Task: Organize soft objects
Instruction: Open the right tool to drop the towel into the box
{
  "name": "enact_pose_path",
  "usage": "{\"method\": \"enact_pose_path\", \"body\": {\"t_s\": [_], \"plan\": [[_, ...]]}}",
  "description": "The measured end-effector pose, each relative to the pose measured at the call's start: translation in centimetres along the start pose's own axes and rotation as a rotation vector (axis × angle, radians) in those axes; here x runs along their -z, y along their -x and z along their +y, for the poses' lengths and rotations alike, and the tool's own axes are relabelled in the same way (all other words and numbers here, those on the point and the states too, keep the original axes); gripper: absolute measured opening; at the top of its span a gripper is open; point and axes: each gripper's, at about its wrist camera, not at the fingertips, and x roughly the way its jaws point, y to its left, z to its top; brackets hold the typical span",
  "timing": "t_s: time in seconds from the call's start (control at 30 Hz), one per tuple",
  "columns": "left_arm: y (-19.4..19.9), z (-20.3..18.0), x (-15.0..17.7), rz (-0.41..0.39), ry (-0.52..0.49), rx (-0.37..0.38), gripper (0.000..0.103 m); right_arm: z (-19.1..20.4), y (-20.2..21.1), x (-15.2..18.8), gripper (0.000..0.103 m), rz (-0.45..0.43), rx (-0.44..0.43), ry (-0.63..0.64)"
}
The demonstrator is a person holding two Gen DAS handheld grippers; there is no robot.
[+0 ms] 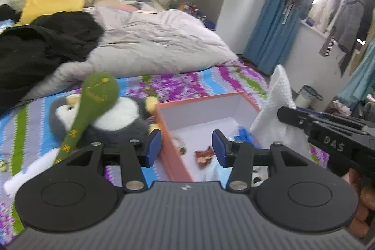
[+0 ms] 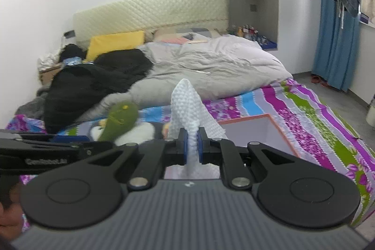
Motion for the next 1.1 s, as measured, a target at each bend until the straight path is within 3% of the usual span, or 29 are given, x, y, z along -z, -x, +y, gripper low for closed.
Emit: {"method": "enact_pose_path", "body": {"t_s": [0.3,0.63,0.93,1.0,1.1], "plan": [[-7.2,-1.4,-1.2,0.12,-0.018,0.013,0.054,-4.9,-4.3,2.3,0.013,0.148,0.063,-0.087],[-15.1,-3.3,1.4,0.343,-0.059,0.012,0.054,-9.9,-9.0,7.2,0.014,0.365,0.107,-0.187],[-17.0,-4.9,2.7,0.39,-0.088,0.008,0.054,-11.1,-9.5,9.1,0.016,0.4,0.103,-0.213],[-17.1,-5.1,2.7,0.391,-0.091,0.003,0.054,-11.3,-9.7,9.2,0.023,0.404,0.099,-0.208],[-16.9,-5.4,2.7,0.386,-0.091,0.013,0.054,-11.3,-9.4,9.0,0.051,0.396,0.124,-0.19]]}}
